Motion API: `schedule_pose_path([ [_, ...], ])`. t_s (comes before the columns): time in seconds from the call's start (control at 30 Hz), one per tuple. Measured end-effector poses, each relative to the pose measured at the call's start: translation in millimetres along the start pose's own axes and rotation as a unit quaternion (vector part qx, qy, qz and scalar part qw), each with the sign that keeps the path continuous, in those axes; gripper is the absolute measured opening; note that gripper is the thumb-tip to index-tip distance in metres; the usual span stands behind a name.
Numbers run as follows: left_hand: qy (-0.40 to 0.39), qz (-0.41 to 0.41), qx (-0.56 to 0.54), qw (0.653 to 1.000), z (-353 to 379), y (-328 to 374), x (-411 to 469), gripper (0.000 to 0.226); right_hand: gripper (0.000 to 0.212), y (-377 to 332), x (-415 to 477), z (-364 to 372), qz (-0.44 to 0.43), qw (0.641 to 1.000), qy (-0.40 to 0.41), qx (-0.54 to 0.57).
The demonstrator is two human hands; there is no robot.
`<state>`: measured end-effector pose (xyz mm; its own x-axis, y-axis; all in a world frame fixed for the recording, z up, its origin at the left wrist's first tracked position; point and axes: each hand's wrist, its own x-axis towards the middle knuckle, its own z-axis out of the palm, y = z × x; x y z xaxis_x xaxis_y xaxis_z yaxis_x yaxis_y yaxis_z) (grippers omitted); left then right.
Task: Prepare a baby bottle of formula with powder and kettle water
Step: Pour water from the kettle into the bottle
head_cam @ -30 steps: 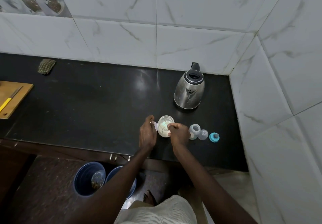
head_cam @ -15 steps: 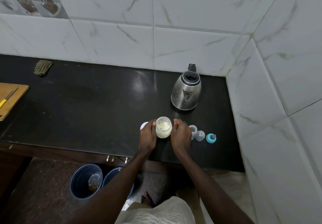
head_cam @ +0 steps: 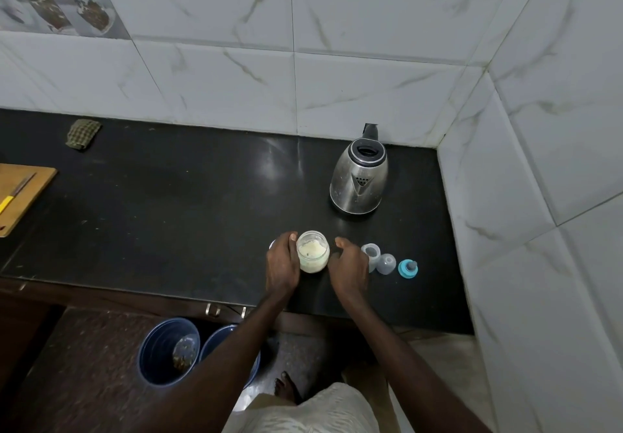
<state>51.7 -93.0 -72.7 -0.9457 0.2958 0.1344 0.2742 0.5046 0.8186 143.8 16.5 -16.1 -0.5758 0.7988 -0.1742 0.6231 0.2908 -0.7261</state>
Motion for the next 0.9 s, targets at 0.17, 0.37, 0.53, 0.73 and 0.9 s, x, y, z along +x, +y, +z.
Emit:
schedule_pose_path([
  [0.17, 0.025, 0.003, -0.034, 0.999, 14, 48, 28, 0.028, 0.034, -19, 43, -34, -0.054, 0.991, 0.094, 0.078],
  [0.37, -0.077, -0.006, -0.07, 0.995, 44, 120, 84, 0.032, 0.022, -35, 117, -88, -0.023, 0.987, 0.144, 0.071],
  [0.53, -0.128, -0.077, -0.112, 0.982, 67, 161, 127, 0.027, 0.028, -42, 178, -105, 0.018, 0.995, 0.077, 0.063],
  [0.73, -0.153, -0.197, -0.12, 0.961, 102, 155, 172, 0.08, 0.055, -71, 231, -103, 0.044, 0.987, -0.065, 0.142],
  [0.9, -0.203, -0.224, -0.145, 0.942, 113, 137, 195, 0.102, 0.063, -73, 279, -88, 0.106, 0.952, -0.163, 0.237],
])
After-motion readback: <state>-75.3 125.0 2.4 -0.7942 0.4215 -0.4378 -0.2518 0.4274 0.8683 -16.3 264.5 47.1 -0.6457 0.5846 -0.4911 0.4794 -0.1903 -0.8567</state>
